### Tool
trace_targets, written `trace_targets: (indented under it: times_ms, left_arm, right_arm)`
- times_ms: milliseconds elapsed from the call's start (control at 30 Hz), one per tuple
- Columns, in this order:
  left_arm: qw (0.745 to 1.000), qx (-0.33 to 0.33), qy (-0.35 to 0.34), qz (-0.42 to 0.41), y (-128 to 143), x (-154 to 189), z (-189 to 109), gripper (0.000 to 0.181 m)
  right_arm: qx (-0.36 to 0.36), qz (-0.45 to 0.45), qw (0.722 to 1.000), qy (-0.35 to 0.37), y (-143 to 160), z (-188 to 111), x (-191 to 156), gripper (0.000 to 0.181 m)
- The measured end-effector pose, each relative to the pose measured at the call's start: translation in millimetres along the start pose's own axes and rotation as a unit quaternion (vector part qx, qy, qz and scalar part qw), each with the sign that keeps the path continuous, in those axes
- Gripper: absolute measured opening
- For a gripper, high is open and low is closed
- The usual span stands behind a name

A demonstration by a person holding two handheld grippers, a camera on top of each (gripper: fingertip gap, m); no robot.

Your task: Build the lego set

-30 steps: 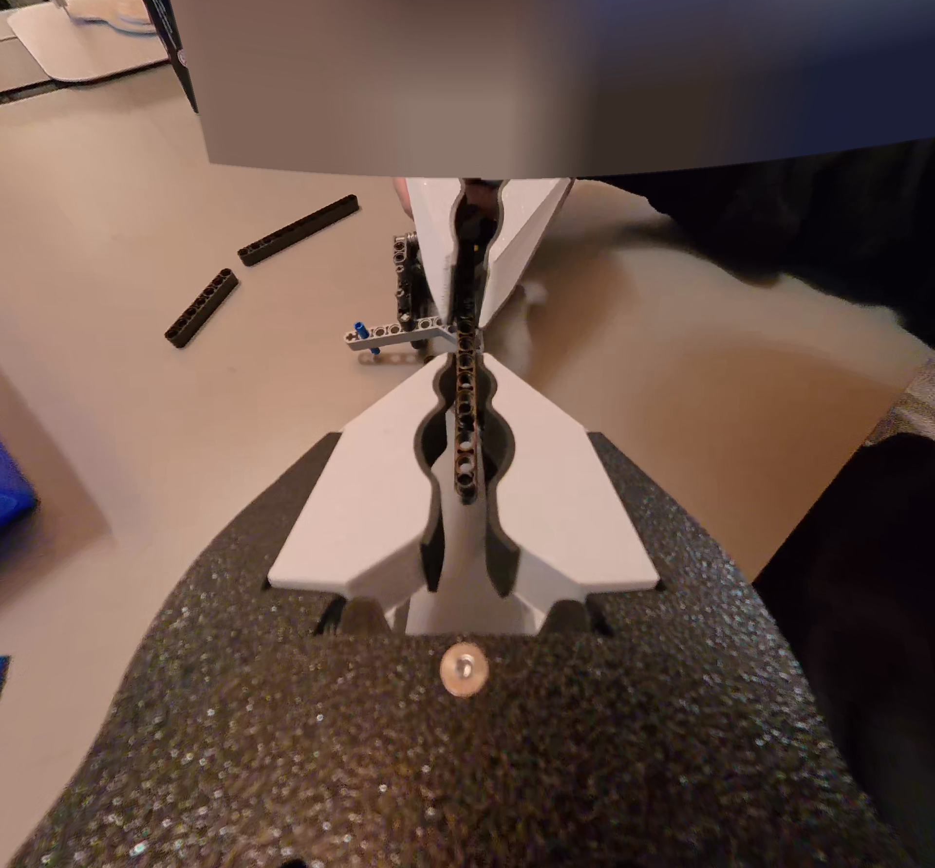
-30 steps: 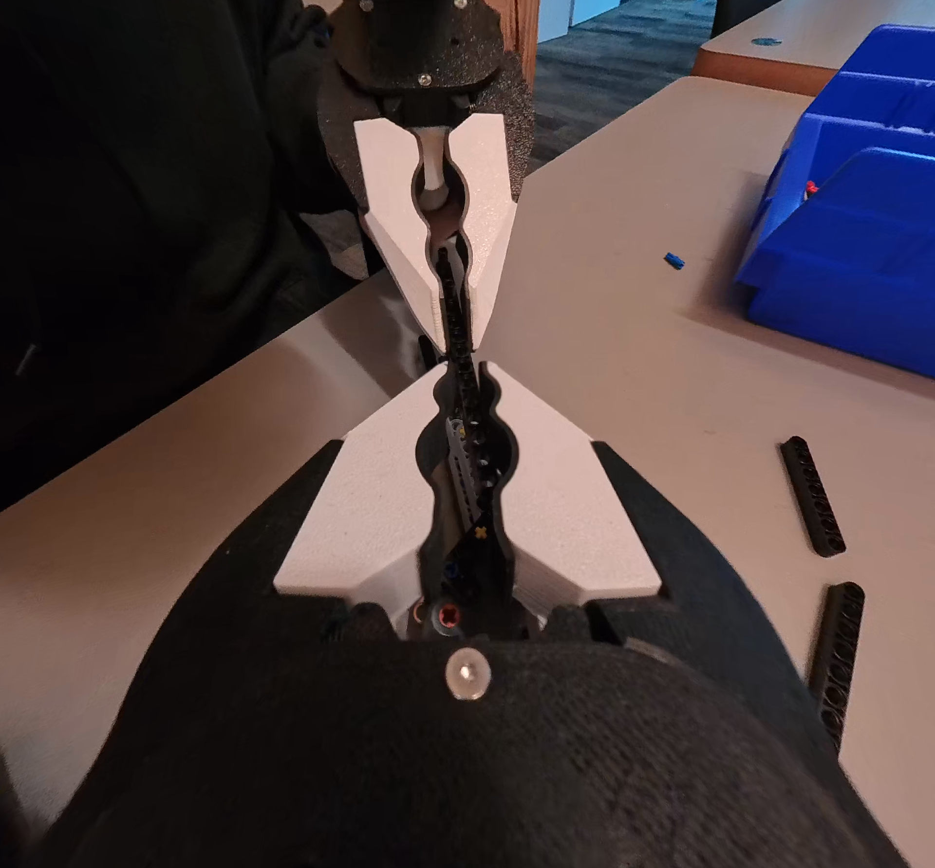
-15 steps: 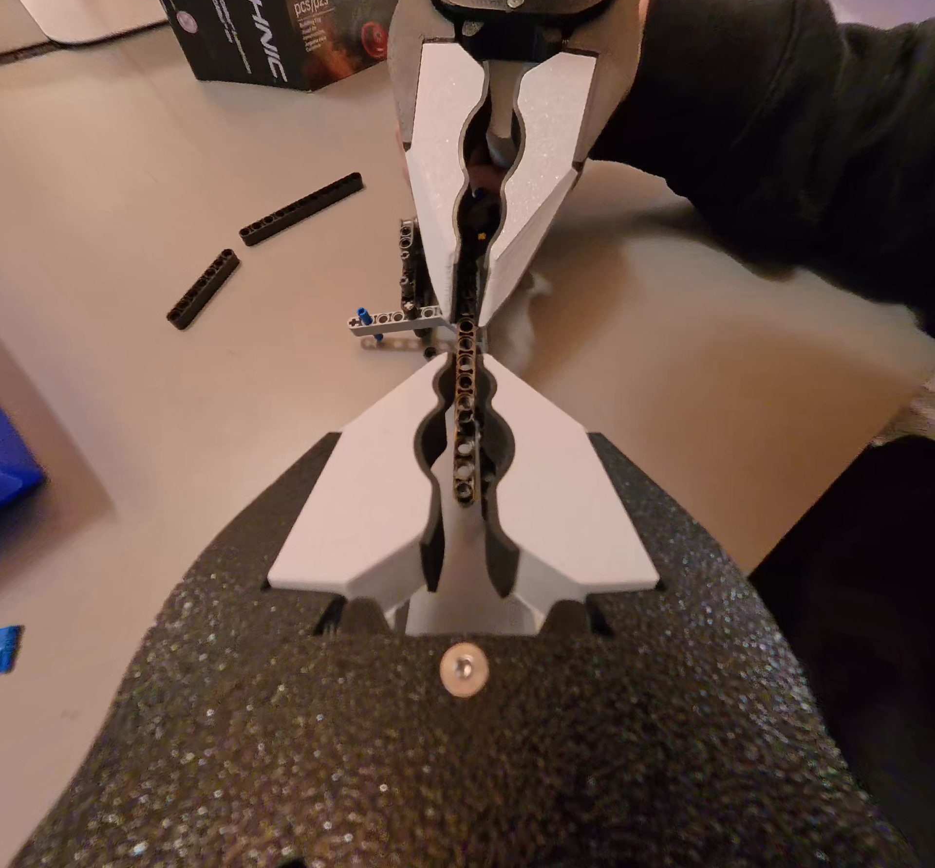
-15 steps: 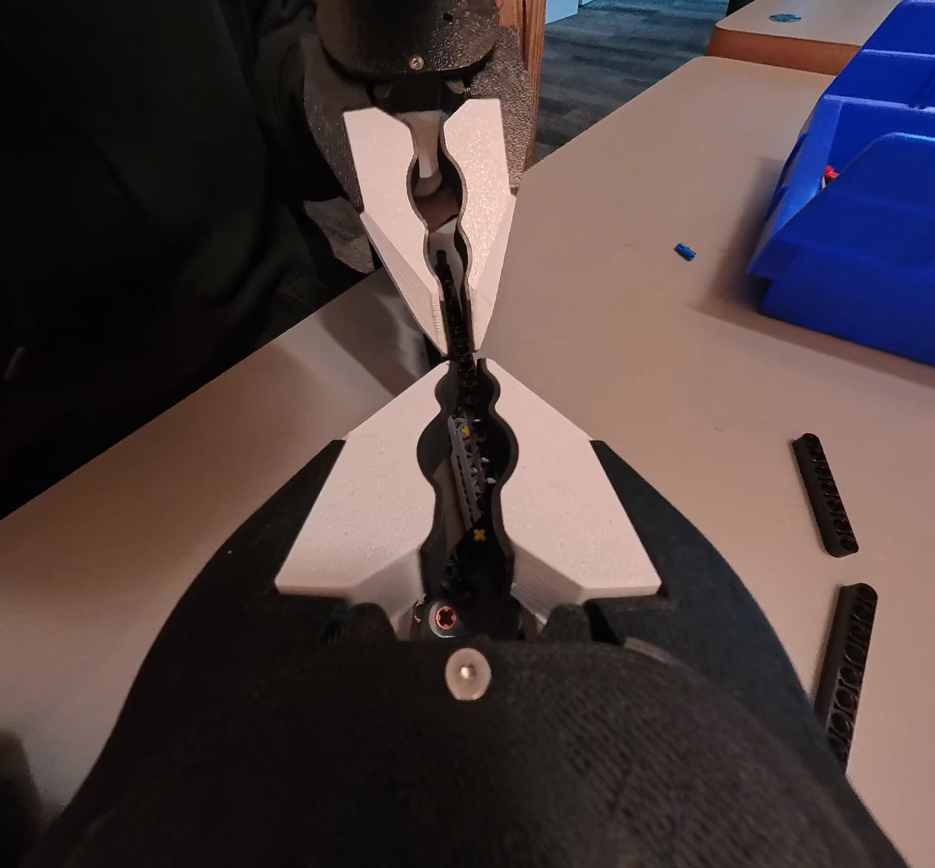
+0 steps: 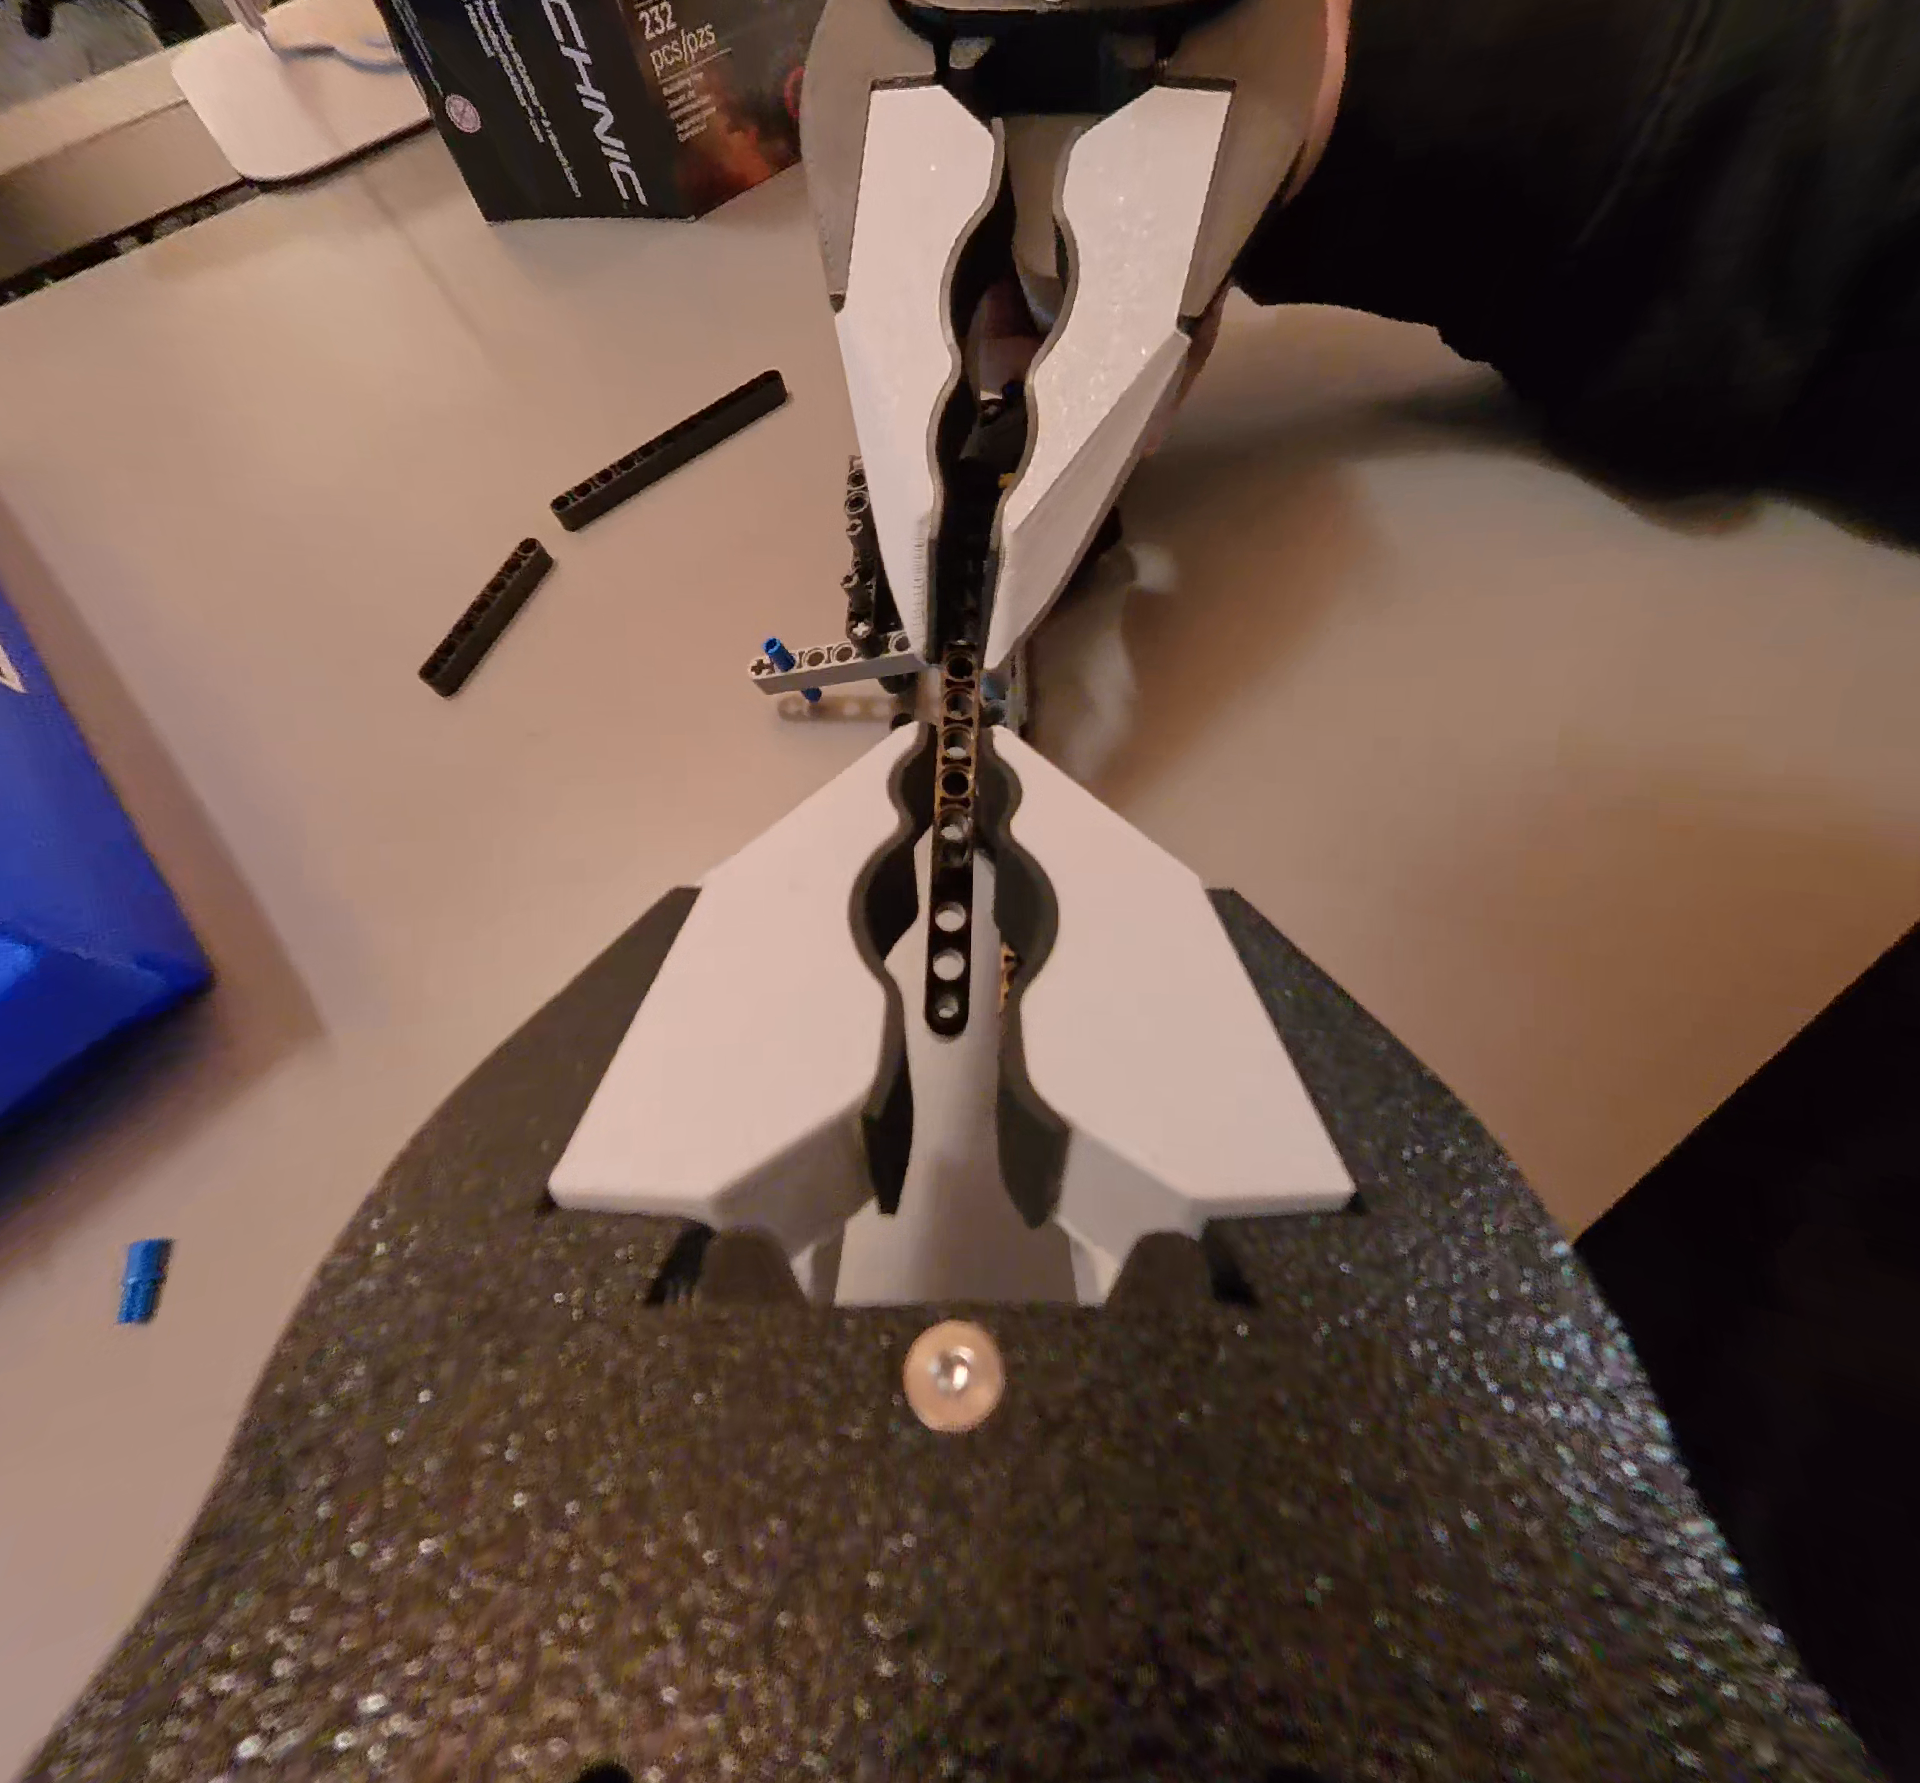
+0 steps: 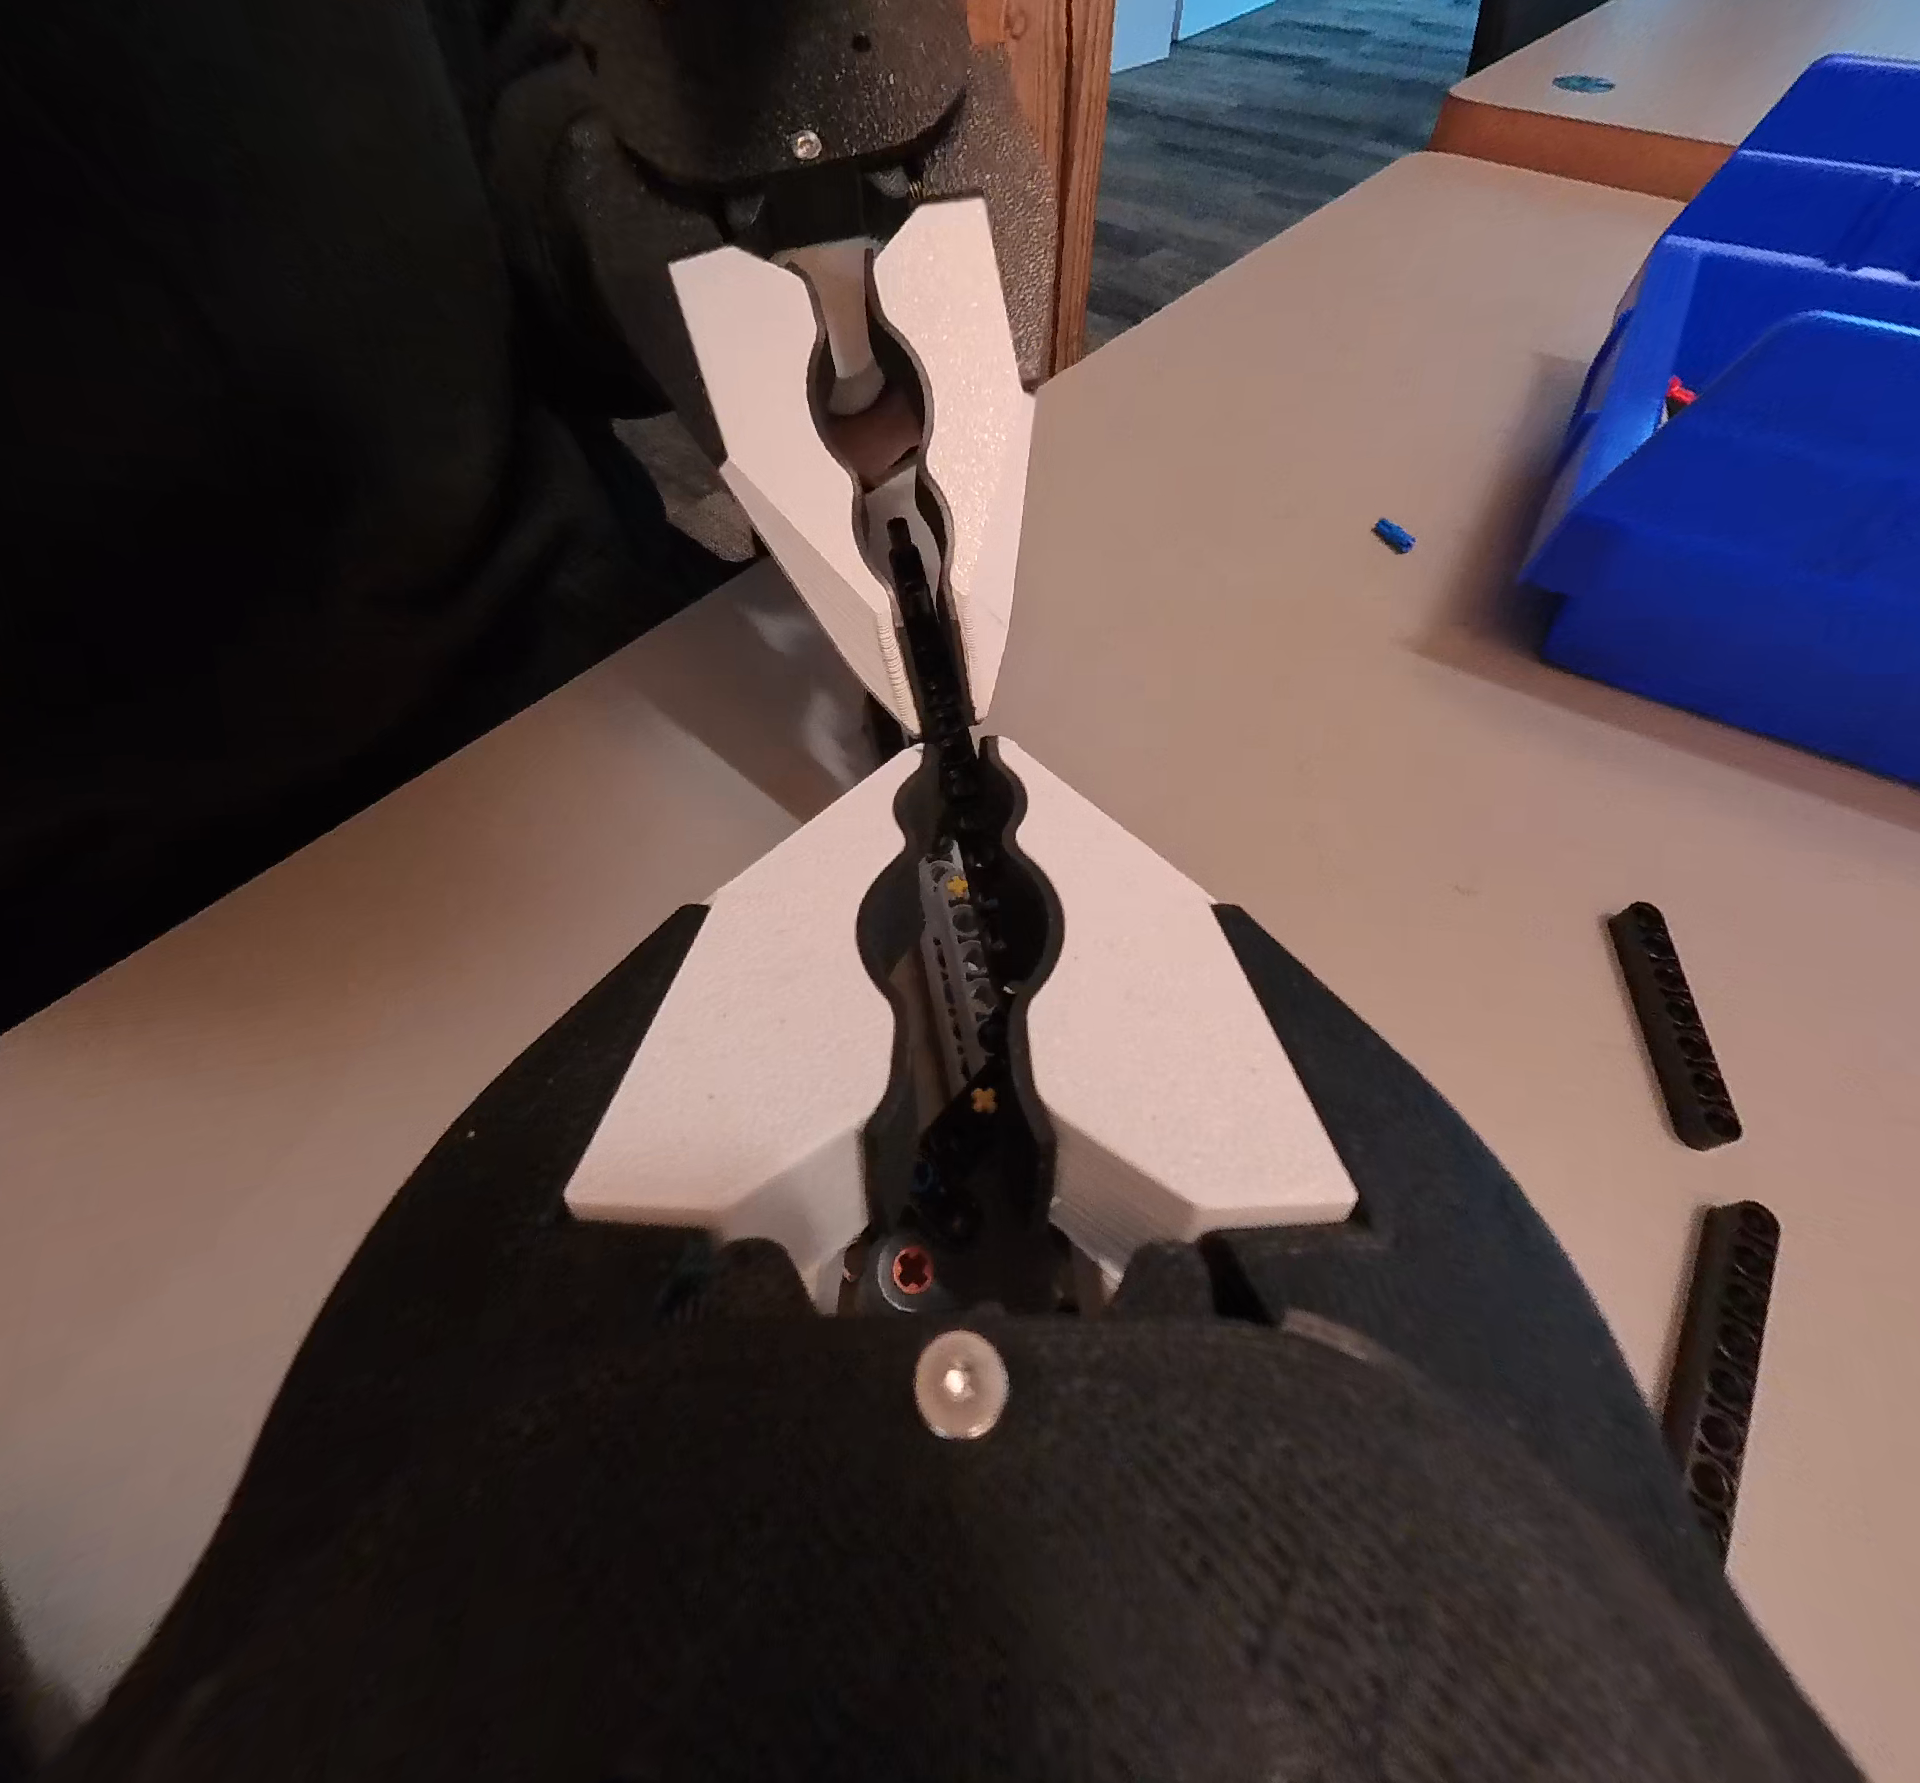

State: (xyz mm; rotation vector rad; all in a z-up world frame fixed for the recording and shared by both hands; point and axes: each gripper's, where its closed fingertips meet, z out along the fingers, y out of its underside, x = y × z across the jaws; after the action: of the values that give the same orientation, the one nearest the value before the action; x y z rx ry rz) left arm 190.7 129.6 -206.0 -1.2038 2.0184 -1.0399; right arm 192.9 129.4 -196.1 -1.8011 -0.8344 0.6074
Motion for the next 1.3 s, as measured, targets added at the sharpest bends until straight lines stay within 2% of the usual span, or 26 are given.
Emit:
trace_targets:
  times_ms: [200,367,733,1033,1200,1300]
  left_arm:
    - [0.999,0.004,0.008,-0.032,-0.4,1.1,0.2,0.005]
    - [0.996,0.003,0.041,-0.075,-0.6,1.9,0.2,0.006]
    - [0.991,0.003,0.074,-0.111,-0.5,2.9,0.9,0.006]
    - [0.996,-0.013,0.053,-0.073,0.2,3.7,1.6,0.006]
    - [0.999,-0.033,0.025,-0.008,2.1,0.9,2.1,0.006]
    - [0.997,-0.029,0.05,-0.045,2.0,1.2,1.9,0.006]
  right_arm:
    - [-0.008,-0.008,1.0,0.012,0.6,0.0,0.7,0.007]
    - [-0.024,0.0,1.0,0.013,2.9,0.6,1.4,0.009]
    - [-0.031,0.0,1.0,0.001,3.6,-1.8,0.8,0.007]
    - [-0.032,0.012,0.999,-0.015,5.0,-2.3,-1.7,0.006]
    - [-0.037,-0.001,0.999,-0.003,5.4,-0.7,-0.2,0.006]
    - [-0.035,-0.002,0.999,-0.003,4.7,-0.4,-0.3,0.006]
